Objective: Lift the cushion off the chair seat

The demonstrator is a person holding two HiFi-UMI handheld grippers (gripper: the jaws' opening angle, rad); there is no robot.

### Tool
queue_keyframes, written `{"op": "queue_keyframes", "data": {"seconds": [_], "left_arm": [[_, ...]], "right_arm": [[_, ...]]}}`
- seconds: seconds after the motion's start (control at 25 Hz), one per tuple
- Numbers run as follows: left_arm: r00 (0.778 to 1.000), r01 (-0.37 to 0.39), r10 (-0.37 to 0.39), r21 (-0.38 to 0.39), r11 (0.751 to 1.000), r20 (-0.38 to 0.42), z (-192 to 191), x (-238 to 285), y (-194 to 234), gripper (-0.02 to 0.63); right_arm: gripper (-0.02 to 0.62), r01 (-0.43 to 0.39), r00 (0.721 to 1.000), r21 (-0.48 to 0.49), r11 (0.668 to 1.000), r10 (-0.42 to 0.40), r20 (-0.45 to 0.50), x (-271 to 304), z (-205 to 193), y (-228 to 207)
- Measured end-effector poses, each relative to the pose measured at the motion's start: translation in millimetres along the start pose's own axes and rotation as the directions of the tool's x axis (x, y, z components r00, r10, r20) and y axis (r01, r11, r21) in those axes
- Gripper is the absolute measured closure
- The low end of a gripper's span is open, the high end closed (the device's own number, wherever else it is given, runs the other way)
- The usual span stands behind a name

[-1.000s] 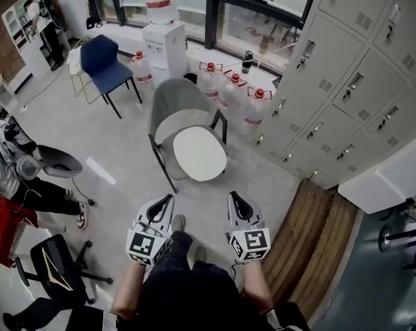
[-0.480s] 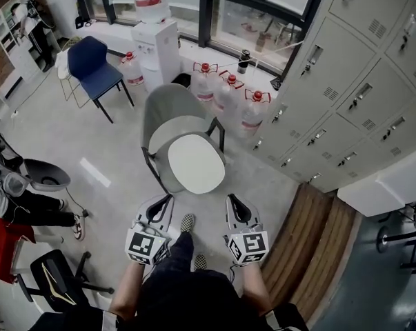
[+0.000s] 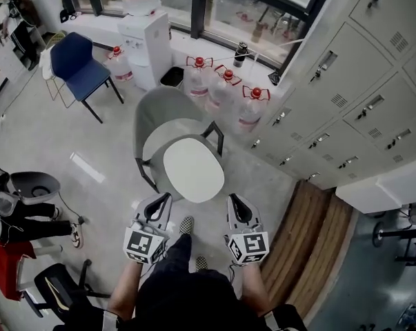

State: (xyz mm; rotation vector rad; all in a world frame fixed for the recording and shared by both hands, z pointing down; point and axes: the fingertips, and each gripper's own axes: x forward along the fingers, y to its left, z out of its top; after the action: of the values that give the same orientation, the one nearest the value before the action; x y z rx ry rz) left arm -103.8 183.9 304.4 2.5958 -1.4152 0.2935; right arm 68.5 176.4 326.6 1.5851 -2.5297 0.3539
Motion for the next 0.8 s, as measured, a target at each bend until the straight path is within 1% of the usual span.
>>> {"op": "queue_keyframes", "data": {"seconds": [0.2, 0.52, 0.8], "left_arm": [[0.999, 0.042, -0.043, -0.024, 0.999, -0.03, -12, 32, 25, 0.586], [0.992, 0.089, -0.095, -0.073, 0.993, -0.085, -38, 78, 69, 0.586], [0.988, 0.093, -0.102, -0.081, 0.992, -0.113, -54, 115, 95, 0.586]], "right_arm": [[0.553, 0.036, 0.998, 0.003, 0.999, -0.036, -0.042, 35, -10, -13], [0.554, 0.089, 0.99, 0.012, 0.996, -0.087, -0.115, 86, -33, -32], [0.552, 0.102, 0.986, 0.041, 0.994, -0.095, -0.134, 122, -45, -49]]}}
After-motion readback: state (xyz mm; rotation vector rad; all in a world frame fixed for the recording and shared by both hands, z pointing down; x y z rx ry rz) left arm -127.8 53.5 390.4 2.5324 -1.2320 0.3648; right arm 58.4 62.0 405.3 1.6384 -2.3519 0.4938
